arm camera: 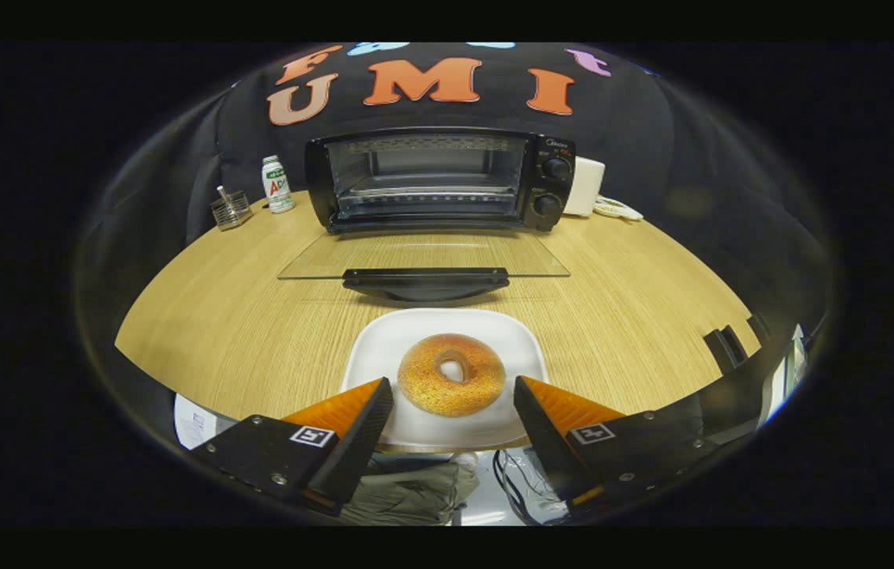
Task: Open the toaster oven, put the food inside, and close the toaster oven door.
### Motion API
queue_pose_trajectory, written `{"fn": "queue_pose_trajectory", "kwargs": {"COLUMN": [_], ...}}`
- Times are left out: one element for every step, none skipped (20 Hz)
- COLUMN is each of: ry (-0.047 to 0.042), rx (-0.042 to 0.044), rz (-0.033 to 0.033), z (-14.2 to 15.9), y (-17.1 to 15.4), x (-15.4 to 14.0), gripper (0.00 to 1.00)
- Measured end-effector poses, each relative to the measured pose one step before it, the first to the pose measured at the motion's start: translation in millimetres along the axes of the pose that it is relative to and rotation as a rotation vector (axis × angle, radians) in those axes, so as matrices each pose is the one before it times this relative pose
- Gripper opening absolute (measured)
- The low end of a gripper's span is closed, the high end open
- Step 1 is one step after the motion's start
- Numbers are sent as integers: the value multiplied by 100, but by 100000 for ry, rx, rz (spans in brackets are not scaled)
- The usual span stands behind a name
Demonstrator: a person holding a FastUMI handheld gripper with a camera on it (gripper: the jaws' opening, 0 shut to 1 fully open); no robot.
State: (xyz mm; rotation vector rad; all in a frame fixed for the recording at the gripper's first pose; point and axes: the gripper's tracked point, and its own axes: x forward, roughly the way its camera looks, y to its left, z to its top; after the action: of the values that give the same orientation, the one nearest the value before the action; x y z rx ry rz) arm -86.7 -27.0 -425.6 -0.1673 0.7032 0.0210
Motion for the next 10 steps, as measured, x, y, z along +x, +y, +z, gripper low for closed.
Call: {"fn": "queue_pose_trajectory", "kwargs": {"ry": [709, 797, 644, 208, 573, 634, 111, 117, -65, -326], "rx": [-215, -402, -394, 31, -256, -955, -1114, -531, 127, 349], "rz": [178, -485, -114, 166, 458, 64, -172, 17, 518, 551], "z": [-93, -102, -41, 140, 45, 66, 64, 143, 136, 318], "y": [205, 9, -14, 110, 162, 44, -24, 22, 143, 110], "x": [310, 243, 29, 20, 33, -6, -28, -92, -97, -170], "gripper": [91, 89, 86, 80, 79, 75, 72, 66, 63, 58]}}
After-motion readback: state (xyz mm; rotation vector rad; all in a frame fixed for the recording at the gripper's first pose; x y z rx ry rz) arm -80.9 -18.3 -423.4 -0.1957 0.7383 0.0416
